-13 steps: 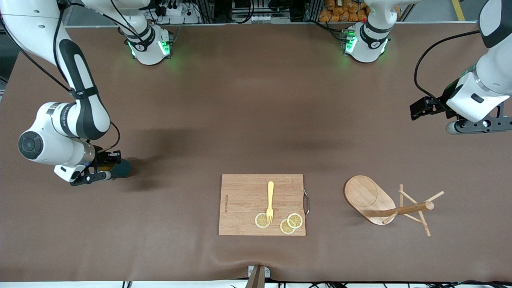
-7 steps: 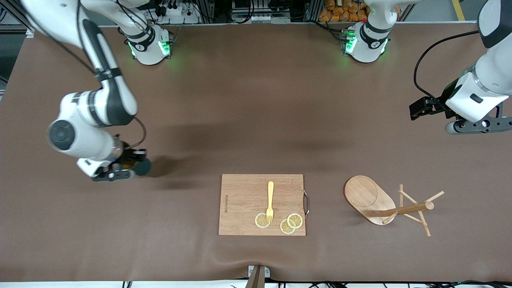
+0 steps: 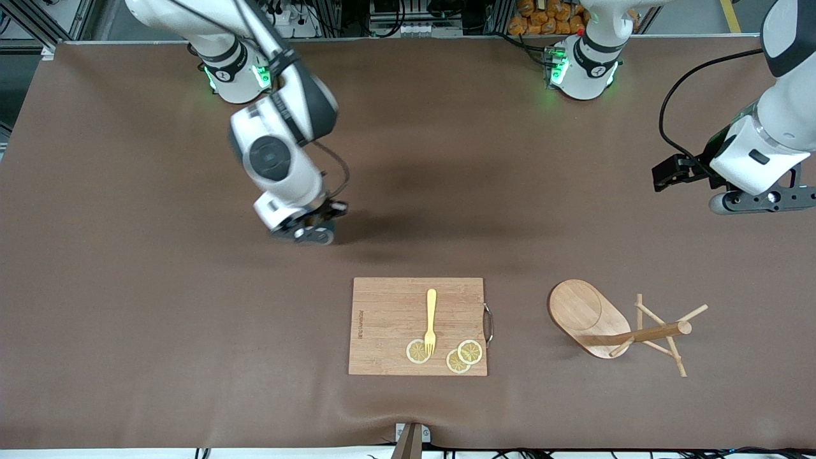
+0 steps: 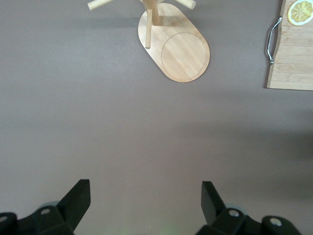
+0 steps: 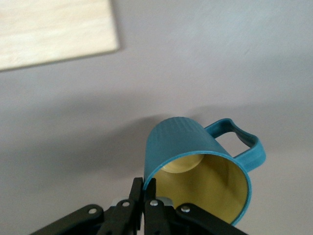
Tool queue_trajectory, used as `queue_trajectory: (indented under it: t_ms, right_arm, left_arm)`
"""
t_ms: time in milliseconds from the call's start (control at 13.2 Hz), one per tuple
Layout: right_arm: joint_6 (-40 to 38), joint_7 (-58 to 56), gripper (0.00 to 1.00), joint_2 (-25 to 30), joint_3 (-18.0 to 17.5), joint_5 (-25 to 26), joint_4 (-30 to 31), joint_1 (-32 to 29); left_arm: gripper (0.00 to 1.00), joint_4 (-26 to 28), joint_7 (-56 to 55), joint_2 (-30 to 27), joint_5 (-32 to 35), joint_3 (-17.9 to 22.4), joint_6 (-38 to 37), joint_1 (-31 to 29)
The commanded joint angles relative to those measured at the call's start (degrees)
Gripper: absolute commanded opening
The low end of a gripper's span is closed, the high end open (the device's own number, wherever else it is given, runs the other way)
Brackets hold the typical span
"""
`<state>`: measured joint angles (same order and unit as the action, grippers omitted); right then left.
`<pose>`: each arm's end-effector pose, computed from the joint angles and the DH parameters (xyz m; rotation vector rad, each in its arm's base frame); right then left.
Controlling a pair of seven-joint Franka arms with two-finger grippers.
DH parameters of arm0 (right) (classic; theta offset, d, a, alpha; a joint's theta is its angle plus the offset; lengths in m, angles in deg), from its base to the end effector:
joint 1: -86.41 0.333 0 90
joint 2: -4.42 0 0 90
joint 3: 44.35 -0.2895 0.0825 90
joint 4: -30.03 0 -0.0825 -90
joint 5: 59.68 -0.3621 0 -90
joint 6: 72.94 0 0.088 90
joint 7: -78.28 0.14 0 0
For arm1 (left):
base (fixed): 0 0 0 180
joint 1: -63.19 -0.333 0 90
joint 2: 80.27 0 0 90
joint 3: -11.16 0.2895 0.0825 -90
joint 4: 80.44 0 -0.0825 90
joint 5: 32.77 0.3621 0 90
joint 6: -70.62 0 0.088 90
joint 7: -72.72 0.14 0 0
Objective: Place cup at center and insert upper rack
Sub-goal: 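Carry the teal mug with the right gripper toward the table middle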
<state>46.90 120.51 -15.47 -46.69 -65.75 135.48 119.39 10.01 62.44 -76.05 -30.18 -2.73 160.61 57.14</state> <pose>0.4801 0.3492 0.2879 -3.1010 0.2791 0.2175 0.5433 -0.0647 0.5229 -3.0991 -0.0631 0.1150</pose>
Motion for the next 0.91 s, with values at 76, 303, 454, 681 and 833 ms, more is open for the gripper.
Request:
queue_trajectory:
  t_ms: [76,303,454,681,833]
  right_arm:
    - [0.0,16.4,0.0,-0.4,-1.9,-1.0,-1.7,7.2]
    - [0.0,24.0,0.0,-2.1,-1.9,-2.0,-3.2,12.7]
    - [1.3,26.8,0.0,-3.5,-1.9,-3.2,-3.8,15.6]
    - [7.2,30.8,0.0,-6.5,-1.8,-4.0,-4.4,19.5]
    - [8.3,31.0,0.0,-7.8,-1.8,-4.0,-4.6,21.2]
  left_arm:
    - [1.0,-0.4,-1.1,0.1,0.1,-0.3,-0.6,-0.1]
    - [1.0,-0.4,-1.1,0.1,0.2,-0.3,-0.6,-0.1]
    - [1.0,-0.4,-1.1,0.1,0.1,-0.3,-0.6,-0.1]
    - [1.0,-0.4,-1.2,0.1,0.1,-0.3,-0.6,0.0]
    - [1.0,-0.4,-1.6,0.1,0.1,-0.4,-0.6,0.1]
